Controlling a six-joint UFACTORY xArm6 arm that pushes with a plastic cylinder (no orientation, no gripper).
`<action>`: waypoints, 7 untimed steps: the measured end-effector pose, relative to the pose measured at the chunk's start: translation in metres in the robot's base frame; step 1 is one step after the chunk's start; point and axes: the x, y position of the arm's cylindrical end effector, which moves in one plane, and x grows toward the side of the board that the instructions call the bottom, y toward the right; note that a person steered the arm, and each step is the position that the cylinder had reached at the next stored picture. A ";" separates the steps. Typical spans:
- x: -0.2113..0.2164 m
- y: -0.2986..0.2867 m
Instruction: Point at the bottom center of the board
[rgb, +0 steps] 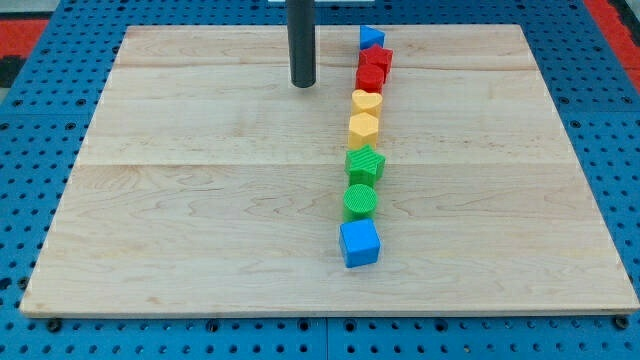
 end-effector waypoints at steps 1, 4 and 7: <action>0.000 0.000; 0.000 -0.001; -0.001 -0.002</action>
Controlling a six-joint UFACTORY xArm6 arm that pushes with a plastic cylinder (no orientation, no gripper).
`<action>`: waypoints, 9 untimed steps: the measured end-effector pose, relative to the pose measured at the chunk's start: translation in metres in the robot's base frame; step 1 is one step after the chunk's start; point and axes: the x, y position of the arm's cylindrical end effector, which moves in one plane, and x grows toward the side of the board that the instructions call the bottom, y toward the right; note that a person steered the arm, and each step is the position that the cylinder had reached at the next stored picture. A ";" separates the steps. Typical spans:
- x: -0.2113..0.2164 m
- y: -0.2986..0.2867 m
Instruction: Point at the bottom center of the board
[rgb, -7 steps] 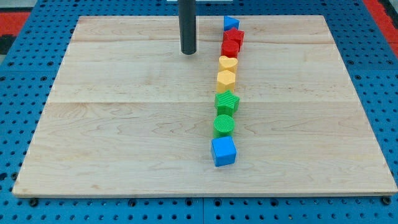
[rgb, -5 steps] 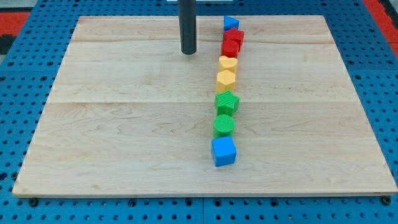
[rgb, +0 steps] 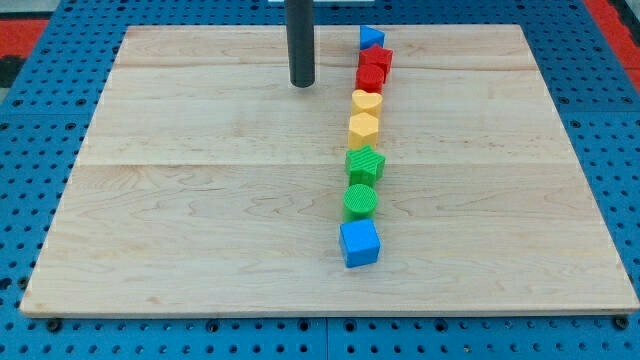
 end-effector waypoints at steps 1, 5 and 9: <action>0.030 -0.004; 0.298 -0.007; 0.305 0.041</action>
